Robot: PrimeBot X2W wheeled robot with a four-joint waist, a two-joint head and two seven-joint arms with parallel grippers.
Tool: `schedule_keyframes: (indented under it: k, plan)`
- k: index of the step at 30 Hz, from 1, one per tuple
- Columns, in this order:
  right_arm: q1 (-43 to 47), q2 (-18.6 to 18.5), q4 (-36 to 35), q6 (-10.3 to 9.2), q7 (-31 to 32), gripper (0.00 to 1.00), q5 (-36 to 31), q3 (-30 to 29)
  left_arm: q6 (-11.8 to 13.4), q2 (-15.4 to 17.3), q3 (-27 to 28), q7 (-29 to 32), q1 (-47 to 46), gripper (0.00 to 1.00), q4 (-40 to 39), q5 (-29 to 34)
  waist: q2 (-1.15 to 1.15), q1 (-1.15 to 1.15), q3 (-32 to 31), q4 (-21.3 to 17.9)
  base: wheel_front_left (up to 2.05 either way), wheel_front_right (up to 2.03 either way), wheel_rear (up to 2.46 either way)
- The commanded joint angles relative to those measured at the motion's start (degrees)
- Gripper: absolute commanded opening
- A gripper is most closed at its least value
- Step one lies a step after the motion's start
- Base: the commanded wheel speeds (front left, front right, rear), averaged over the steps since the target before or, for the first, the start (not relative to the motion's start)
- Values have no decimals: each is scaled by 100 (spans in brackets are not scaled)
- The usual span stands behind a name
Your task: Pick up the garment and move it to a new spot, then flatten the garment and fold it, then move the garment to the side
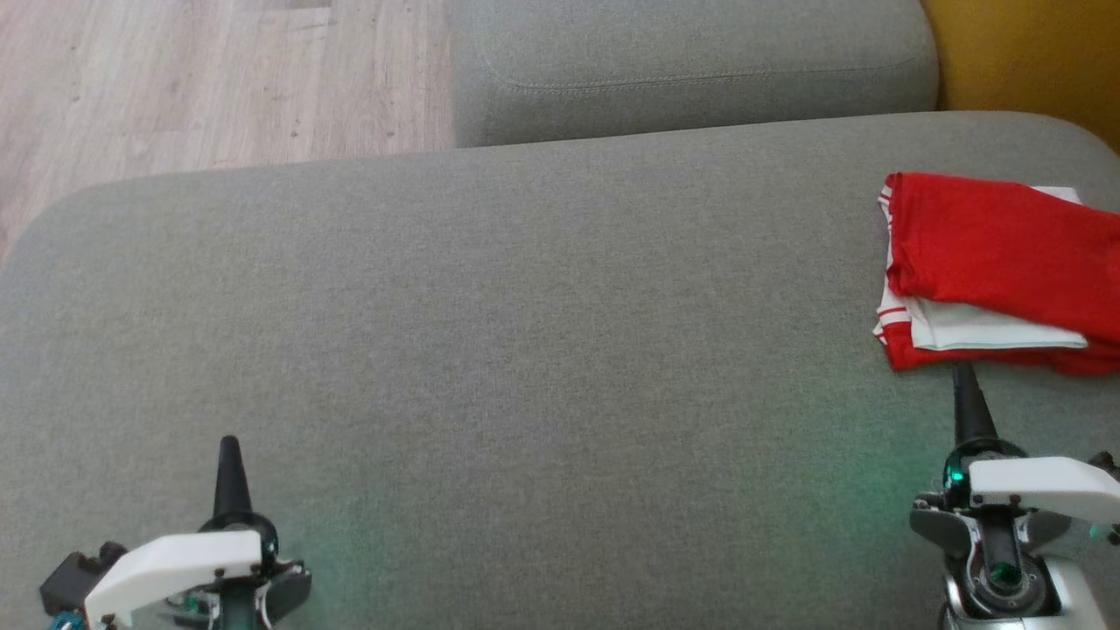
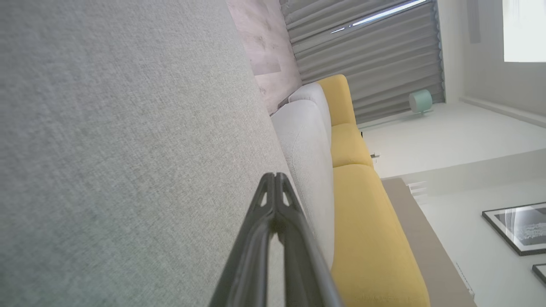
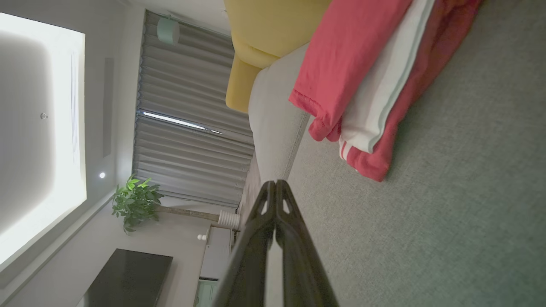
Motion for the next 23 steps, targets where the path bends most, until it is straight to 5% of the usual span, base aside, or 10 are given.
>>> schedule_keyframes:
  k: [1,23]
  plan:
    - [-138,-46,-231,31,46,0,121,67,-41,37,190,41,-320,0,-203,-98,0,0,-1,0,0,0,0]
    - [-103,-43,-410,38,430,0,1502,-154,-83,40,452,433,-387,0,-209,-1360,0,0,-41,-2,0,0,0]
